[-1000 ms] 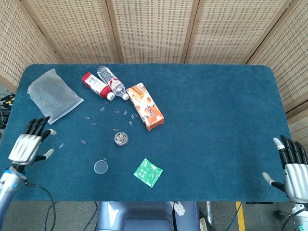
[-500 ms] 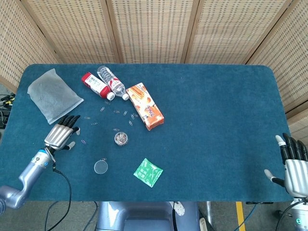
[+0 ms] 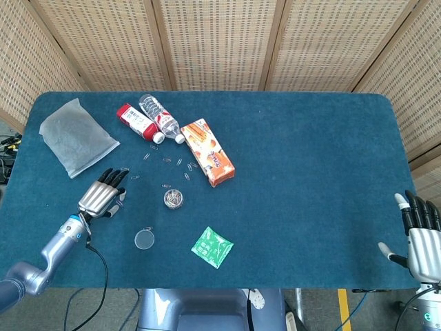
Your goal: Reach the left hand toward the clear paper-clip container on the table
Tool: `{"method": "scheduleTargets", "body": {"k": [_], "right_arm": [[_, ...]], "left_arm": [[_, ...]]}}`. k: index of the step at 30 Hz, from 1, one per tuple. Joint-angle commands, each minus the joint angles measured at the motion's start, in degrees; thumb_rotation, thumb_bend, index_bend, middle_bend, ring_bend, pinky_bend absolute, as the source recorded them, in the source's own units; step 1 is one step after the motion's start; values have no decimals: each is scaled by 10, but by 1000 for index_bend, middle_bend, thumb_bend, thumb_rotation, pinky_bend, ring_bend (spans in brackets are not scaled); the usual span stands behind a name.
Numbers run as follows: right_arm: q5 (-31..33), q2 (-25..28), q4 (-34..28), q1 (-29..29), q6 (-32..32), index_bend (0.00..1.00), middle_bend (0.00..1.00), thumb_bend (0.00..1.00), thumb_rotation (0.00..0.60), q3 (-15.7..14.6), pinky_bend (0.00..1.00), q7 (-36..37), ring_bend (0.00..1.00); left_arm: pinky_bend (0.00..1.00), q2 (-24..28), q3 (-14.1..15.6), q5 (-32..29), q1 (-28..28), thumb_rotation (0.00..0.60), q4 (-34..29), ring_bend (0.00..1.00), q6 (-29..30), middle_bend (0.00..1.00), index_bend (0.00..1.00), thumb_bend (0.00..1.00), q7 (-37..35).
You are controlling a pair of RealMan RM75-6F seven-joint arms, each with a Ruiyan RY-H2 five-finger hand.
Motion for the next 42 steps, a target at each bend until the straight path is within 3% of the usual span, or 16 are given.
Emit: {"method": "scheduleTargets", "body": {"k": [1,18,28,36,42], "right_arm": [[1,1,0,0,0,14,0,0,600,0,0,1,0],[2,2,-1,0,0,14,0,0,600,-1,0,4,0],[1,4,-1,0,1,14,0,0,600,-1,0,10,0],[-3,6,-2,-1,2,14,0,0,600,-3,0,15,0],[-4,8,-3,-2,4,14,0,0,600,-4,0,18,0]], "left_arm": [[0,-2,0,-2,-3,600,4,0,-2,0,496,364,1],[0,-9,11,-9,-7,600,15,0,-14,0,519,365,1],[0,-13,14,-11,-6,600,18,0,-11,0,763,389,4],[0,-5,14,-11,-3,600,15,0,0,0,765,394,-3],[0,23,-2,-4,-10,600,-33,0,39,0,766,398,-8]]}}
